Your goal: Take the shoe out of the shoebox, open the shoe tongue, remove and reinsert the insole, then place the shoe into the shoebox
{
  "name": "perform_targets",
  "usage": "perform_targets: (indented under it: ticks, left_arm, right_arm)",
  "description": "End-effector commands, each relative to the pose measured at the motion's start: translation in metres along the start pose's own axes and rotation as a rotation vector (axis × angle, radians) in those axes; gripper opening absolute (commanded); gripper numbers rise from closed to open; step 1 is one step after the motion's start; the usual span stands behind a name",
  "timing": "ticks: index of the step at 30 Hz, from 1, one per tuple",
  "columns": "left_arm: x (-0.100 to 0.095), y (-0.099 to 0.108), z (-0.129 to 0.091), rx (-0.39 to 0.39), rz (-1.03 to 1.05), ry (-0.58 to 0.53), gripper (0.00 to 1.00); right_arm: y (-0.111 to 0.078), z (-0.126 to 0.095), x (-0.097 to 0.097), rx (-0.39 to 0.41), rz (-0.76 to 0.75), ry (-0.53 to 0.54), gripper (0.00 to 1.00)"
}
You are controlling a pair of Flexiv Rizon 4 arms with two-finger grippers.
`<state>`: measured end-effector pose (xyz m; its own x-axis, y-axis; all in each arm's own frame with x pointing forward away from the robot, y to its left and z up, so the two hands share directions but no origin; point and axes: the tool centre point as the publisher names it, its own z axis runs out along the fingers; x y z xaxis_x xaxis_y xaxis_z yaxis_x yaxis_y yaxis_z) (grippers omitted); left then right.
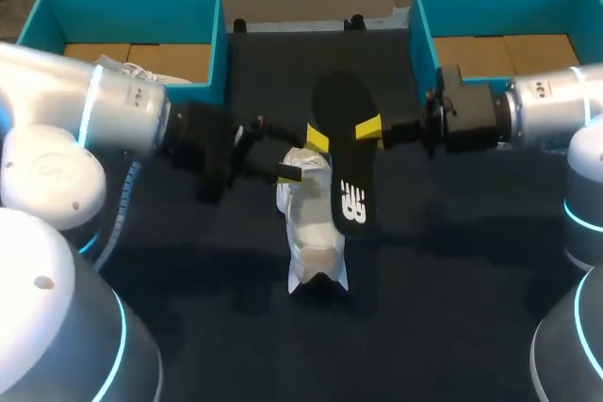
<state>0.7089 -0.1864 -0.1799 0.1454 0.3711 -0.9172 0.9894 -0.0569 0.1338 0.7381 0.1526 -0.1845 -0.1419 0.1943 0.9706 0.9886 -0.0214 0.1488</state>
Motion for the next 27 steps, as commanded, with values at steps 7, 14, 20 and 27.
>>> perform_targets:
  ticks: [7, 14, 20, 27]
  left_arm:
    - [-0.0070, 0.0037, -0.0103, -0.018, -0.075, 0.088, 1.00]
    - [-0.0070, 0.0037, -0.0103, -0.018, -0.075, 0.088, 1.00]
    - [-0.0083, 0.0047, -0.0109, -0.027, -0.082, 0.099, 1.00]
    - [-0.0150, 0.0128, -0.0182, -0.080, -0.152, 0.248, 1.00]
  right_arm:
    - [0.0008, 0.0047, -0.0049, 0.007, 0.010, 0.007, 0.00]
    - [0.0031, 0.0078, -0.0082, 0.021, 0.027, 0.006, 0.00]
    - [0.0032, 0.0093, -0.0091, 0.028, 0.040, -0.003, 0.00]
    - [0.0010, 0.0098, -0.0097, 0.034, 0.049, -0.008, 0.00]
